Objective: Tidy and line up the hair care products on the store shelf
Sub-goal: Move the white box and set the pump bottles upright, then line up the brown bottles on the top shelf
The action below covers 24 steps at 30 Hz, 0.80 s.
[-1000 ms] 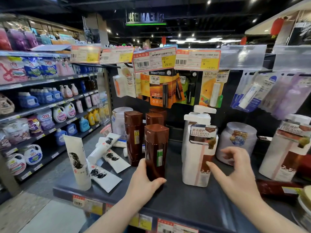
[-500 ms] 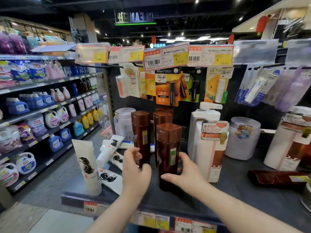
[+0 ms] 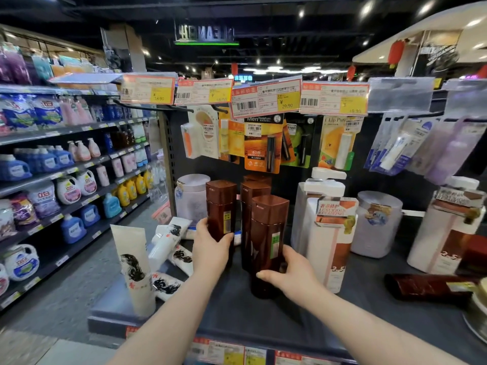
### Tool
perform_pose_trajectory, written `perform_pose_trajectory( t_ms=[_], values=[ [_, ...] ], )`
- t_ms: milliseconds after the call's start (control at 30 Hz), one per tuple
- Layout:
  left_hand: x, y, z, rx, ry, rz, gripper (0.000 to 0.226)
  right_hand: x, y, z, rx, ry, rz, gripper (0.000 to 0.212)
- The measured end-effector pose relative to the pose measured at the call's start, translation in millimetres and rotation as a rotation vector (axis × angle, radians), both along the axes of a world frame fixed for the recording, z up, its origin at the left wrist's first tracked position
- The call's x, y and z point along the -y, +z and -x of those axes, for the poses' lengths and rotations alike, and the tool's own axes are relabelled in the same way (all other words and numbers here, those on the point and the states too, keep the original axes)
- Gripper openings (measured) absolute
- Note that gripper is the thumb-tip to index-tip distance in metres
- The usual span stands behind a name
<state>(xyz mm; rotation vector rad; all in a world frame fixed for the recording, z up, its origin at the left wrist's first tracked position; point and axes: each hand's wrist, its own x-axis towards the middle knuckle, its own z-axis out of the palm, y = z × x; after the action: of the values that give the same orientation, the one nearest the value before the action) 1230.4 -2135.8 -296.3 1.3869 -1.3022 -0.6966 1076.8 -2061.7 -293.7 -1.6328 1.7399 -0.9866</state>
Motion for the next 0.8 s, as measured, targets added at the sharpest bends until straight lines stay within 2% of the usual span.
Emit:
perform_pose_trajectory(
  t_ms=[300, 633, 800],
  values=[
    [-2, 0, -3, 0.018, -0.003, 0.001, 0.054, 4, 0, 2, -0.018, 0.028, -0.034, 0.070],
    [0, -2, -5, 0.037, -0.071, 0.001, 0.061, -2, 0, -3, -0.013, -0.027, -0.019, 0.074],
    [5, -6, -9, 0.035, -0.106, 0.099, 0.070, -20, 8, -6, 0.039, -0.073, 0.025, 0.070]
  ],
)
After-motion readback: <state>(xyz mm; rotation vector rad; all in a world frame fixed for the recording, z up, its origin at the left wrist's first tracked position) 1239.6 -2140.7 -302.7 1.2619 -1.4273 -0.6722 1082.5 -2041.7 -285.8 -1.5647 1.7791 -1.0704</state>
